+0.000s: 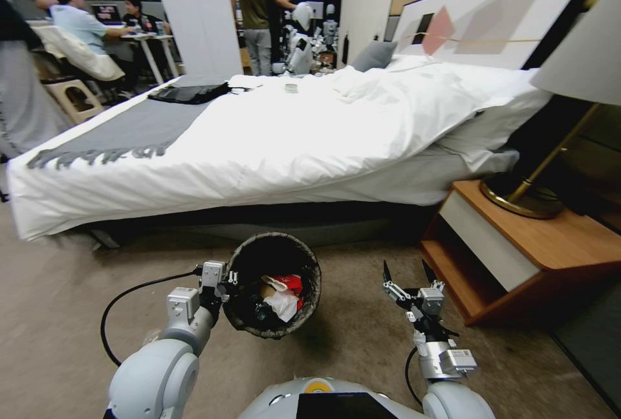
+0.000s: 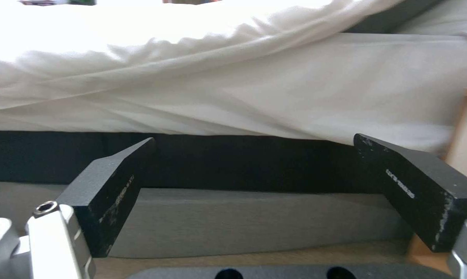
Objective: Pick up the trash bin, then pick up the garbage from the floor and place it into the trash bin.
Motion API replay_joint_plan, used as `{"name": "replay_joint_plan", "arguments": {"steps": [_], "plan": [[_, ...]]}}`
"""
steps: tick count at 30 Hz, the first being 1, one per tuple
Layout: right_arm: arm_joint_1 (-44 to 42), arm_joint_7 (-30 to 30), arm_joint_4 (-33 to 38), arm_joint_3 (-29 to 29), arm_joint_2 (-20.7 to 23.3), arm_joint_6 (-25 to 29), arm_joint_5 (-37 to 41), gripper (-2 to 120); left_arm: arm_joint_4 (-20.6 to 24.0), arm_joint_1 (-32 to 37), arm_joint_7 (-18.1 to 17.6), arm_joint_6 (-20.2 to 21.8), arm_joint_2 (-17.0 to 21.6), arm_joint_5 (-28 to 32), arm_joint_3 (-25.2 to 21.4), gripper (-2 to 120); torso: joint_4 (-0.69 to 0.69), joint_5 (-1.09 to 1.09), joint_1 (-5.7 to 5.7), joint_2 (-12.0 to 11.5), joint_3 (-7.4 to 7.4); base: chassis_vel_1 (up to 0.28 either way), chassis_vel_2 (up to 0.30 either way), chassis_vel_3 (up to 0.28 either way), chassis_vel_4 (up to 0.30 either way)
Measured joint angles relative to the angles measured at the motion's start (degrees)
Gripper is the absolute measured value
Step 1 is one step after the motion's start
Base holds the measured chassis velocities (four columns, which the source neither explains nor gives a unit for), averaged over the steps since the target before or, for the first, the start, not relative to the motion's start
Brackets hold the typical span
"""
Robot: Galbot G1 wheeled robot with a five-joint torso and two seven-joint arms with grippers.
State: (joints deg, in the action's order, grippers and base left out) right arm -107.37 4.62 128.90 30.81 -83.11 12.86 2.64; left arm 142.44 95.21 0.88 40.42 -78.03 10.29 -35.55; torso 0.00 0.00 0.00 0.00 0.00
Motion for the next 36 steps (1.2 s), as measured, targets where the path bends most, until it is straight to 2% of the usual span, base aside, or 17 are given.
{"name": "replay_joint_plan", "arguments": {"steps": [36], "plan": [[0.3, 0.4, -0.8, 0.1, 0.2, -1.0, 2.1, 100, -0.1, 0.1, 0.0, -0.1, 0.0, -0.1, 0.0, 1, 0.00, 0.00, 0.00, 0.0, 0.00, 0.081, 0.079, 0.078, 0.077]]}}
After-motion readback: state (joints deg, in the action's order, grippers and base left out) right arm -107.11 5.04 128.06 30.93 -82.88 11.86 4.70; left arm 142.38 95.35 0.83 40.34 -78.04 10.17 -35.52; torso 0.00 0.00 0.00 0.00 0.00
